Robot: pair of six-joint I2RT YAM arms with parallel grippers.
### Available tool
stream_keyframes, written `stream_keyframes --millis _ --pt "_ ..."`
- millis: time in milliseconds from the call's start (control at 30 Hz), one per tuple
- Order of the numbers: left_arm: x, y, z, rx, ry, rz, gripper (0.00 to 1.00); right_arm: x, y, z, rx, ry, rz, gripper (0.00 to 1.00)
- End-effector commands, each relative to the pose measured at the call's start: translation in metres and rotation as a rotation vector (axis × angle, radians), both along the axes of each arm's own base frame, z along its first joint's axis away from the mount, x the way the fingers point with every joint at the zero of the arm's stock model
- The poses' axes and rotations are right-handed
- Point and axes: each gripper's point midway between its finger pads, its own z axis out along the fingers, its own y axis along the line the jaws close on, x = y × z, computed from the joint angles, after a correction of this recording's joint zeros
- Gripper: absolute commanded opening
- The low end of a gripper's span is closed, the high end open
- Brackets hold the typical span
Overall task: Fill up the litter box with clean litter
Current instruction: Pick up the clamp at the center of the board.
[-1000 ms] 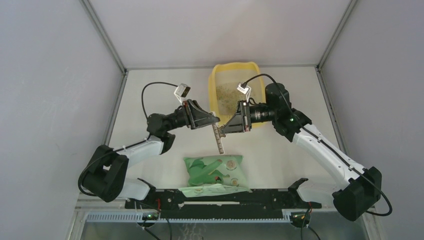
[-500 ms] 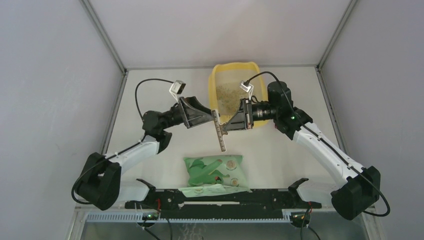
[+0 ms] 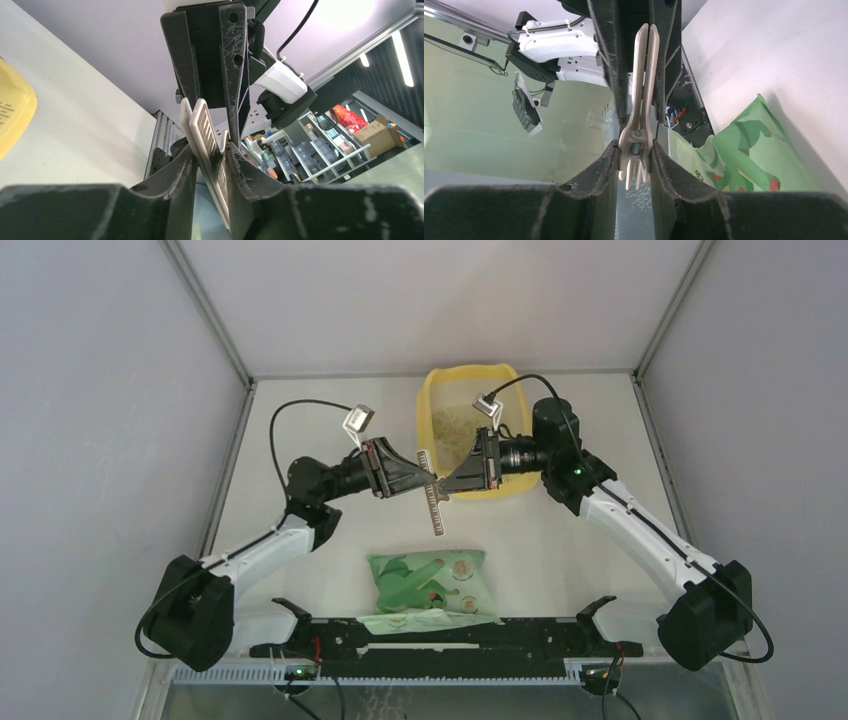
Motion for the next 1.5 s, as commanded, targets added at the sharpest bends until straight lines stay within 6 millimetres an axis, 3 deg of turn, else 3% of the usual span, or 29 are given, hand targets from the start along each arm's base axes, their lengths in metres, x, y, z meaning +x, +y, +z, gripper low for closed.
stream_keyframes --millis 0,100,167,267,333,533,667,867,933,1233,1400,1467 --pt "-0.001 -0.001 -0.001 -0.005 -0.028 0.004 0.23 -0.001 0.002 0.02 0.06 -0.071 0.015 0.0" --pt "-0.001 -0.002 0.0 -0.012 -0.02 -0.004 0.06 0.0 0.003 0.019 0.06 -0.068 0.014 0.0" --pt "0.0 -0.002 0.001 -0.023 -0.009 -0.012 0.0 0.0 0.003 0.017 0.056 -0.061 0.016 0.0" --pt "0.001 -0.003 0.002 -0.047 0.005 -0.022 0.0 -0.002 0.004 0.013 0.046 -0.049 0.031 0.25" --pt "0.003 -0.003 0.002 -0.058 0.013 -0.022 0.0 -0.005 0.004 0.008 0.03 -0.031 0.038 0.33" --pt "0.004 -0.004 0.002 -0.072 0.021 -0.022 0.0 -0.01 0.005 0.006 0.024 -0.039 0.053 0.44" --pt "0.003 -0.003 0.003 -0.073 0.018 -0.025 0.0 -0.01 0.006 0.005 0.019 -0.035 0.056 0.38" --pt "0.004 -0.003 -0.002 -0.065 0.026 -0.026 0.0 -0.01 0.002 -0.001 -0.006 -0.029 0.042 0.11" --pt "0.004 -0.002 -0.002 -0.064 0.03 -0.026 0.04 -0.009 -0.001 -0.003 -0.019 -0.028 0.03 0.0" --pt "0.006 0.002 0.002 -0.063 0.018 -0.008 0.67 -0.007 -0.006 0.0 -0.012 -0.039 0.021 0.0" --pt "0.008 0.001 0.0 -0.063 0.021 -0.009 0.68 -0.009 -0.002 -0.001 -0.009 -0.034 0.038 0.0" --pt "0.008 0.0 -0.001 -0.062 0.023 -0.009 0.59 -0.009 -0.002 0.0 -0.001 -0.029 0.046 0.0"
